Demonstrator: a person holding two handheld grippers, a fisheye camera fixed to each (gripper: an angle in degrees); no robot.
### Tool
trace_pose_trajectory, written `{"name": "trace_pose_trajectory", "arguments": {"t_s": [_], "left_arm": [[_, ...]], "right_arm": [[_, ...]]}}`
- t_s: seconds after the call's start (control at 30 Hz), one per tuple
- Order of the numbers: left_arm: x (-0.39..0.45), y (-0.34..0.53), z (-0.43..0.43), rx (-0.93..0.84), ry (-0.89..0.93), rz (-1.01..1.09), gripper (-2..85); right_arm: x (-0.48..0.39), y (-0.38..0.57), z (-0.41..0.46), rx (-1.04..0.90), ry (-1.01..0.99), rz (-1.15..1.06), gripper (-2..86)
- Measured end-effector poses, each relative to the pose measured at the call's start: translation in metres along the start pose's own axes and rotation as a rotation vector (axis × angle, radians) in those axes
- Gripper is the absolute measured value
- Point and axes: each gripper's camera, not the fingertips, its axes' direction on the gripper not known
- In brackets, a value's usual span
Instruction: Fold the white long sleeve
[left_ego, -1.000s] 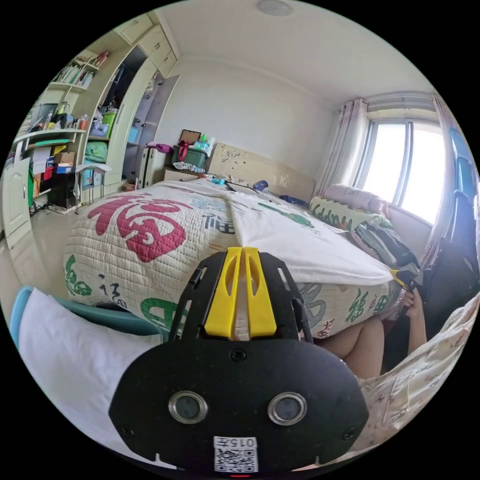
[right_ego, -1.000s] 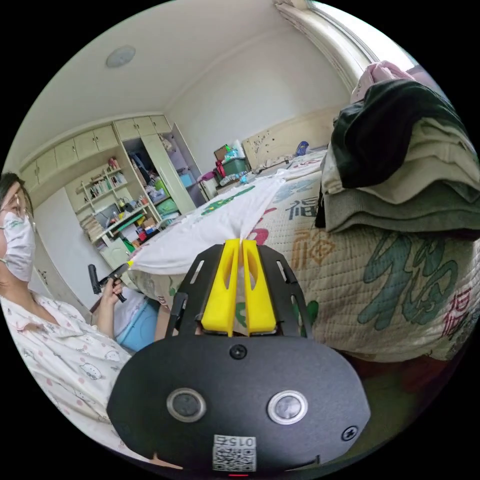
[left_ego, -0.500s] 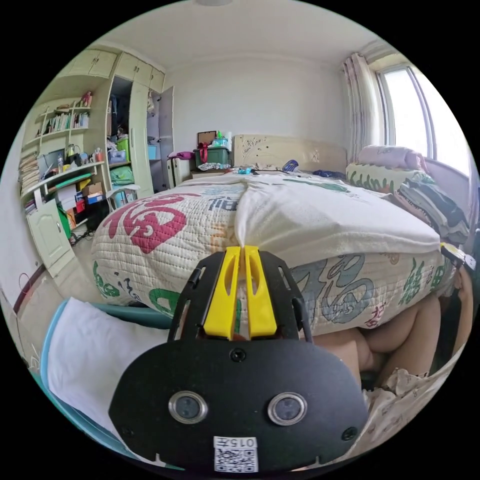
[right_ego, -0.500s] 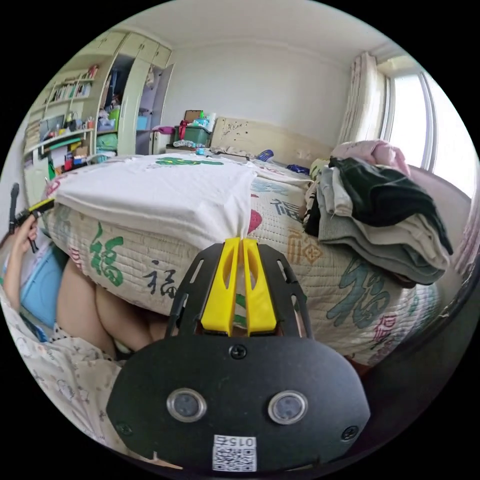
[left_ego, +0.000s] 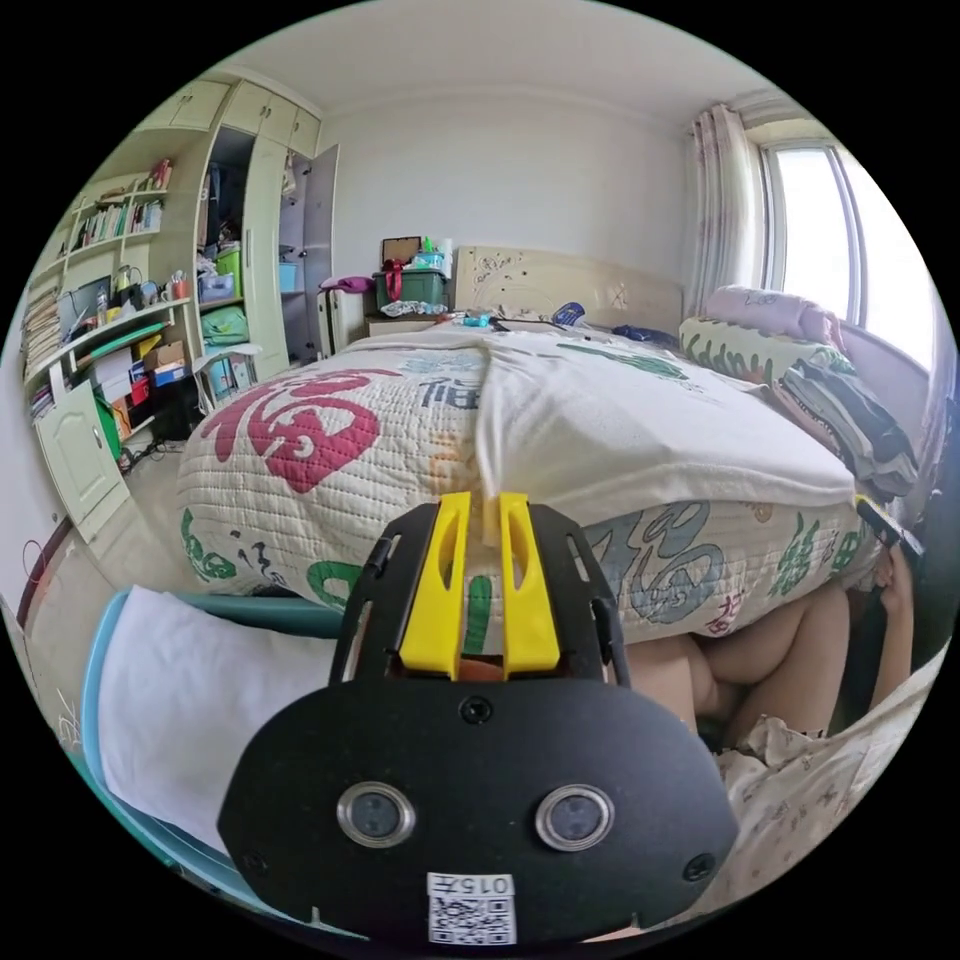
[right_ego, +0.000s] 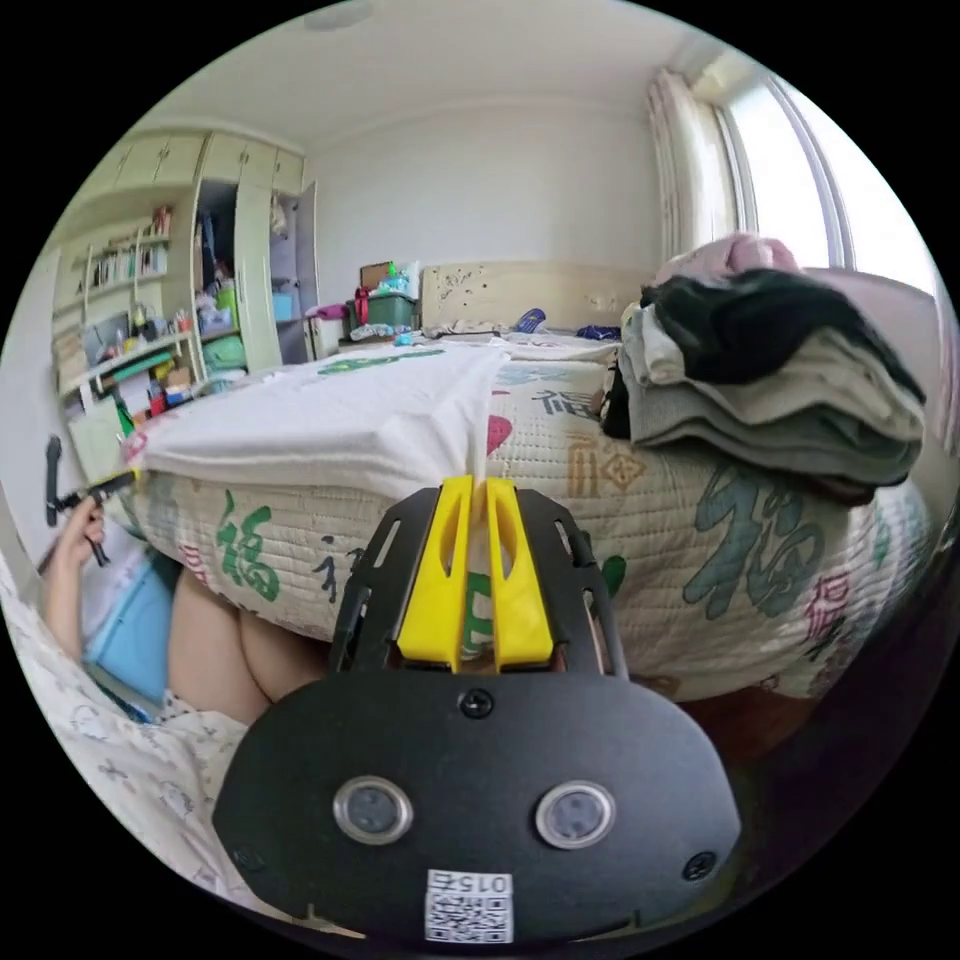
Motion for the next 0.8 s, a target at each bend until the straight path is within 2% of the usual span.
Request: {"name": "trace_pose_trajectory", "arguments": {"t_s": [0.07, 0.2, 0.3, 0.4, 0.5, 0.53, 0.57, 0.6, 0.67, 0.8], "left_arm": [[-0.012, -0.001, -0.019, 0.016, 0.016, -0.030, 6.4], [-0.005, -0.011, -0.063, 0.129, 0.031, -0.009, 7.7], [0.034, -0.041, -0.090, 0.248, 0.068, 0.062, 8.1], [0.105, -0.087, -0.093, 0.380, 0.148, 0.192, 8.2], [0.199, -0.146, -0.065, 0.465, 0.331, 0.337, 8.2], [0.239, -0.175, -0.046, 0.475, 0.448, 0.380, 8.1], [0.284, -0.205, -0.023, 0.464, 0.562, 0.426, 8.1], [0.308, -0.219, -0.011, 0.453, 0.610, 0.454, 8.2], [0.408, -0.273, 0.044, 0.396, 0.737, 0.554, 8.3], [0.562, -0.329, 0.163, 0.193, 0.815, 0.690, 8.5]], "right_arm": [[0.043, 0.004, -0.027, 0.022, -0.145, 0.146, 4.7], [0.078, 0.010, -0.079, 0.080, -0.029, 0.261, 5.4], [0.083, -0.008, -0.120, 0.155, 0.020, 0.276, 6.5], [0.065, -0.045, -0.149, 0.248, 0.002, 0.195, 6.9], [0.039, -0.096, -0.157, 0.310, -0.050, 0.084, 6.9], [0.032, -0.119, -0.156, 0.319, -0.069, 0.057, 7.1], [0.028, -0.142, -0.154, 0.325, -0.084, 0.049, 7.3], [0.026, -0.154, -0.152, 0.330, -0.091, 0.051, 7.4], [0.024, -0.201, -0.146, 0.363, -0.134, 0.074, 7.7], [0.034, -0.284, -0.115, 0.266, -0.220, 0.176, 8.2]]}}
